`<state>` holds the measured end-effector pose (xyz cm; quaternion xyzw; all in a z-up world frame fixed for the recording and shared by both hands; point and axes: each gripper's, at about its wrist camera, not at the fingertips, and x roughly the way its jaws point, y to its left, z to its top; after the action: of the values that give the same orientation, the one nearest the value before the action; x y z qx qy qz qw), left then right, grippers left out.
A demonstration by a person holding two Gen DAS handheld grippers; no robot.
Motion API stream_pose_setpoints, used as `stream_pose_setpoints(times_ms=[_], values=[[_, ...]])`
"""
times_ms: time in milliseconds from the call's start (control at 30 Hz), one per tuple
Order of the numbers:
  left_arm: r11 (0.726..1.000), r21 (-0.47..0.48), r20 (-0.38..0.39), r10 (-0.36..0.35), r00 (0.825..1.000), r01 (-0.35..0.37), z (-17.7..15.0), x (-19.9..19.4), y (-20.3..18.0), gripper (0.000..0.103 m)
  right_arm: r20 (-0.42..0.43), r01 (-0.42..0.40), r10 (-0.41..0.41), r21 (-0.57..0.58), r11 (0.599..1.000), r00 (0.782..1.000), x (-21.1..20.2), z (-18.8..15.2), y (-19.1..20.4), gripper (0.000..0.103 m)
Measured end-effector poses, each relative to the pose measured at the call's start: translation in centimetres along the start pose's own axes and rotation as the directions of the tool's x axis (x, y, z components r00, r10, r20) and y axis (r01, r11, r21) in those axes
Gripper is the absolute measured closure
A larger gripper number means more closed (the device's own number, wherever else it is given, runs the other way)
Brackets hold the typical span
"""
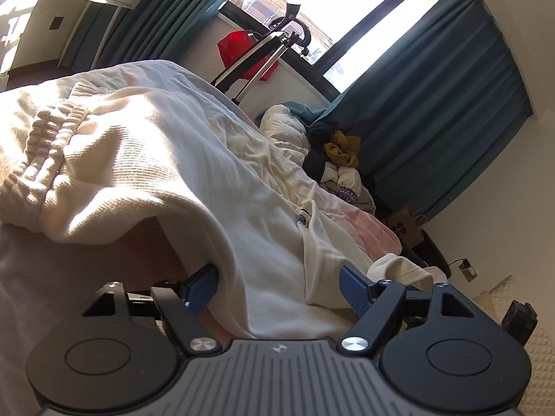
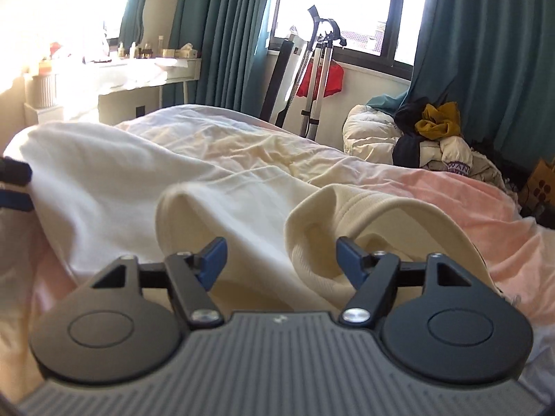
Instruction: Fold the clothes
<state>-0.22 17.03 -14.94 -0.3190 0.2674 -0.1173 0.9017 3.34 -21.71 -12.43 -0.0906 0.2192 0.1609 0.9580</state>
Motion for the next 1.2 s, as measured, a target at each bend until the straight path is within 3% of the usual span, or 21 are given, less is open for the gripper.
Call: stream_pose_setpoints(times_ms=[100,167,200,300,367,433,500,600,700,767,800,833,900,967,1100,1200], values=[[1.000,0.010,-0.002,0.002,1.000,-0.002,0.0,0.0,-0.2,0.025,0.067,-0.051,0.037,0.224,0.973,0.997,-2.2,1.3,-2.6,0.028],[1.000,0.016,-0.003,0.005,1.000,-0.005,0.1,0.0,-0.3,0.025,0.128,-0.056,0.002,0.420,0.906,0.992,-3.9,1.2,-5.0,0.025],[1.000,0.015,-0.003,0.005,1.000,-0.005,0.1,0.0,-0.3,0.025,0.147,-0.047,-0.035,0.520,0.853,0.989,-4.7,0.9,-6.3,0.015],[1.000,0.010,-0.004,0.006,1.000,-0.006,0.1,0.0,-0.4,0.024,0.104,-0.004,-0.116,0.763,0.647,0.988,-4.6,-1.8,-10.8,0.016],[1.000,0.007,-0.005,0.005,1.000,-0.005,0.2,0.0,-0.4,0.024,0.048,0.011,-0.115,0.883,0.469,0.992,-3.7,-4.2,-13.5,0.015],[1.000,0.009,-0.005,0.006,1.000,-0.006,0.2,0.1,-0.4,0.024,0.063,-0.037,-0.077,0.955,0.296,0.995,-2.4,-6.8,-15.4,0.015],[1.000,0.016,-0.006,0.011,1.000,-0.011,0.2,0.2,-0.5,0.024,0.040,-0.020,-0.078,0.971,0.240,0.996,-1.3,-8.0,-16.3,0.015],[0.999,0.028,-0.005,0.016,1.000,-0.016,0.1,0.2,-0.7,0.024,0.022,-0.001,-0.096,0.977,0.212,0.995,0.9,-8.7,-17.5,0.016],[0.999,0.035,-0.005,0.019,1.000,-0.019,0.0,0.2,-0.8,0.024,0.111,-0.102,-0.061,0.985,0.139,0.992,3.1,-9.5,-18.6,0.016],[0.999,0.038,-0.005,0.021,1.000,-0.021,0.0,0.2,-0.9,0.024,0.147,-0.132,-0.071,0.974,0.187,0.987,3.6,-8.9,-18.8,0.020],[0.999,0.039,-0.005,0.022,1.000,-0.022,0.0,0.2,-0.9,0.024,0.163,-0.144,-0.076,0.967,0.212,0.984,3.8,-8.6,-19.0,0.039],[0.999,0.039,-0.005,0.022,1.000,-0.022,0.0,0.3,-0.9,0.024,0.135,-0.105,-0.094,0.958,0.268,0.986,3.7,-7.9,-19.1,0.064],[0.999,0.044,-0.005,0.025,1.000,-0.025,0.0,0.3,-1.1,0.024,0.126,-0.084,-0.109,0.940,0.331,0.986,3.2,-6.7,-20.0,0.086],[0.998,0.051,-0.005,0.029,1.000,-0.028,0.0,0.3,-1.2,0.024,0.124,-0.070,-0.118,0.923,0.380,0.985,2.6,-5.3,-21.8,0.089],[0.998,0.050,-0.001,0.032,0.999,-0.032,0.0,0.2,-1.4,0.024,0.105,0.024,-0.180,0.801,0.598,0.978,0.7,-1.1,-26.1,0.091],[0.998,0.052,0.001,0.038,0.999,-0.038,0.1,0.4,-1.4,0.024,0.066,0.106,-0.218,0.718,0.688,0.974,0.0,1.5,-30.4,0.091]])
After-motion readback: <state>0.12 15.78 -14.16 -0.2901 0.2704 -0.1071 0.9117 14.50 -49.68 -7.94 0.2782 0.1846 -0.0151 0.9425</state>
